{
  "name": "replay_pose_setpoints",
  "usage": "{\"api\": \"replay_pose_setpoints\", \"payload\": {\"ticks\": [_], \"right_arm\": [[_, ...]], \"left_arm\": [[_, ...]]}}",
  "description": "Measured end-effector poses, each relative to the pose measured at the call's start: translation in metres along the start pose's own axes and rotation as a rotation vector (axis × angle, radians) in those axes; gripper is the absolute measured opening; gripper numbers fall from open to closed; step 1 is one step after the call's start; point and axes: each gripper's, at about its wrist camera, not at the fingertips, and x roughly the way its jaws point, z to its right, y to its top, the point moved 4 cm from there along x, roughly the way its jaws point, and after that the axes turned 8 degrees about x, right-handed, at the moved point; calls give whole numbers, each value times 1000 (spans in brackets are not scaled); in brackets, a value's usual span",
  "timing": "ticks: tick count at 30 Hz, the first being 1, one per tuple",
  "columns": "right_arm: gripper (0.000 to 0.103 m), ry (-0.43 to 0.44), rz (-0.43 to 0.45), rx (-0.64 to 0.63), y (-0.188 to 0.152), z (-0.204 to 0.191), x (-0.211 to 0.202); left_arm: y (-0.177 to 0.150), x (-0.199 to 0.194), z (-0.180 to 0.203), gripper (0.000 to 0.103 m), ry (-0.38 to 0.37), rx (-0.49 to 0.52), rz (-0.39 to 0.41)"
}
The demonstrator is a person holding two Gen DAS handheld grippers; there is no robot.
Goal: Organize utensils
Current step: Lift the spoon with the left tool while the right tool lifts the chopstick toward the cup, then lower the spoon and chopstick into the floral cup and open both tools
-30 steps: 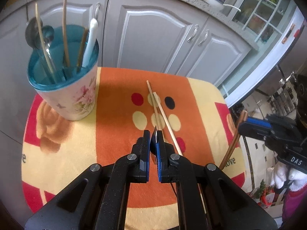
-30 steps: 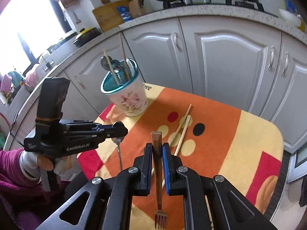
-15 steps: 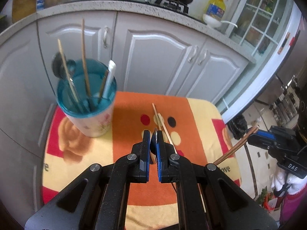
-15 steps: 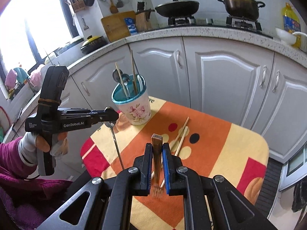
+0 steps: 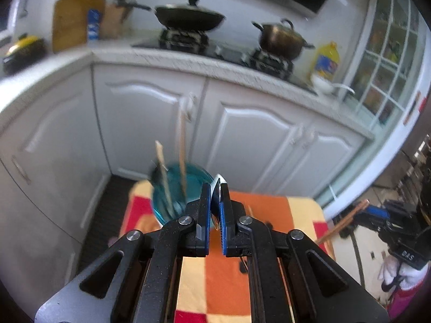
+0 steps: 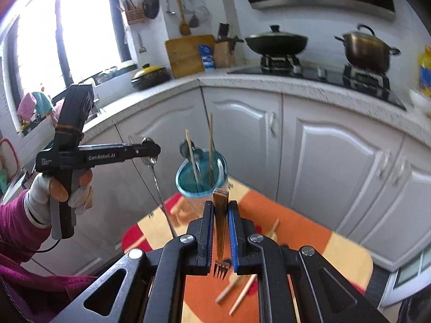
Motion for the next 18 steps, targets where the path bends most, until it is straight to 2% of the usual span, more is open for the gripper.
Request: {"api": "replay_pose_setpoints", "payload": {"ticks": [11, 18], "right_arm": [[10, 58, 47, -77, 79, -40, 38], [10, 76, 54, -89, 104, -52, 76]], "left_arm": [[44, 1, -55, 4, 178, 12, 77], [53, 19, -80, 4, 278, 15, 94]]}}
